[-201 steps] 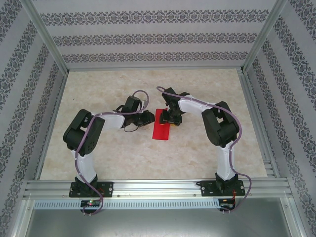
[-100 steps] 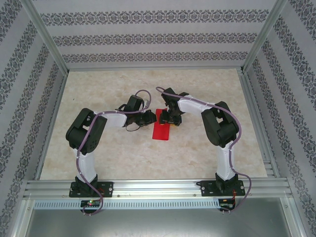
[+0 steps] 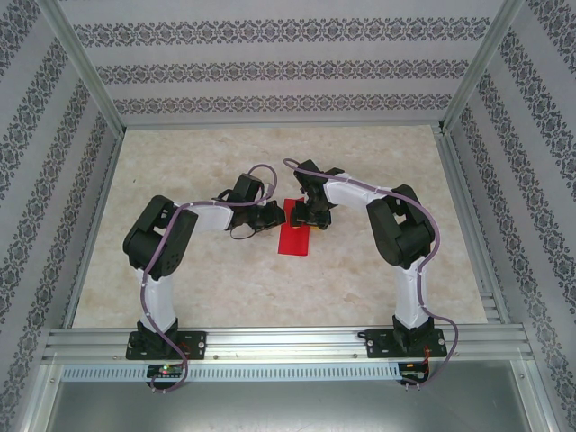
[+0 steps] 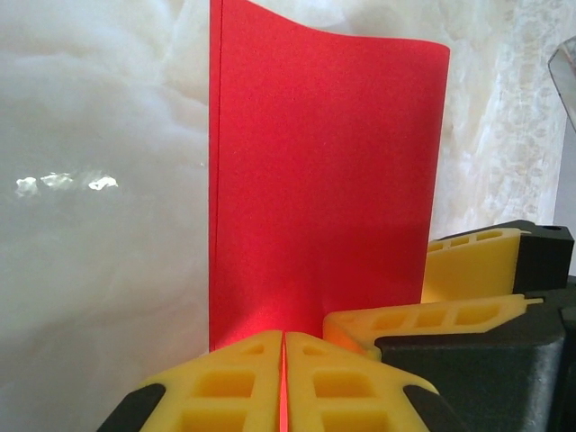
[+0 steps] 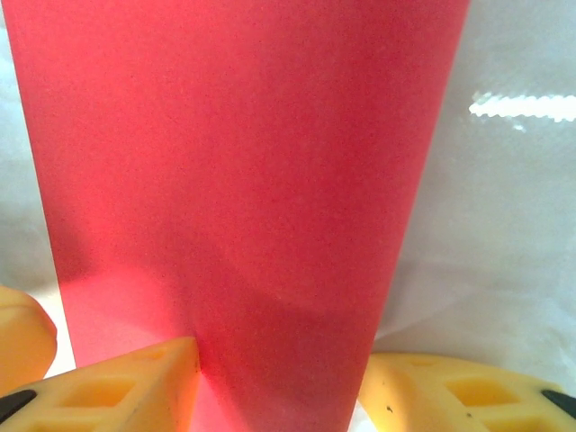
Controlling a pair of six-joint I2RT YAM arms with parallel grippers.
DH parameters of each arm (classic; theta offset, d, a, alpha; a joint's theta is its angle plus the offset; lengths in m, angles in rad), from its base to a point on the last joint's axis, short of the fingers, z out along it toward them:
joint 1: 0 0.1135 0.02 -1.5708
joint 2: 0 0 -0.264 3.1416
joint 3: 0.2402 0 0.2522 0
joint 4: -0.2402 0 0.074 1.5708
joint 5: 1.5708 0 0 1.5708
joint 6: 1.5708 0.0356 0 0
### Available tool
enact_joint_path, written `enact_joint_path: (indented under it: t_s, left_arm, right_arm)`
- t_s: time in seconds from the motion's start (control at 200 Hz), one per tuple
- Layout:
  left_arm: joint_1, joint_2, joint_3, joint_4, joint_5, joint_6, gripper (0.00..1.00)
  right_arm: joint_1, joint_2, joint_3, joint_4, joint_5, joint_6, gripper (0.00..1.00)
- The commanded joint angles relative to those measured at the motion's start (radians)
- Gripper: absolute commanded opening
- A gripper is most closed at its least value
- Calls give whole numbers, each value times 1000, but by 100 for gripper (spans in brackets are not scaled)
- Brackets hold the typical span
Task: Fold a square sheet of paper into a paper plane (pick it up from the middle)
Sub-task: Hold the square sheet of paper at the center of the table, then fold the square sheet of paper in half at the center of the table.
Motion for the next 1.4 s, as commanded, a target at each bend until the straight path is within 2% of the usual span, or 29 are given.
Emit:
enact_joint_path:
  t_s: [0.0,0.714,0.814,0.984,1.159,1.239,1.394]
  left_arm:
    - [-19,20,28,-20,10,20,11]
    - [-35,90,106,-294,-117,55,7]
    - [-36,100,104,-321,-133,56,6]
    - [-35,114,94,-332,-140,46,5]
    - [-35,131,94,-341,-144,42,5]
    - [-35,137,94,-340,-142,36,4]
    - [-35,144,99,-357,-154,31,4]
  right_arm:
    - [7,242,-107,33,105,-30,56]
    - [6,209,-118,46,86,-27,56]
    - [1,129,-117,52,56,-17,57]
    - [-42,-109,-149,106,-19,35,59]
    - [-96,-306,-198,165,-44,65,60]
    - [-97,-342,-211,206,-78,67,55]
    - [-52,-301,-193,274,-161,94,32]
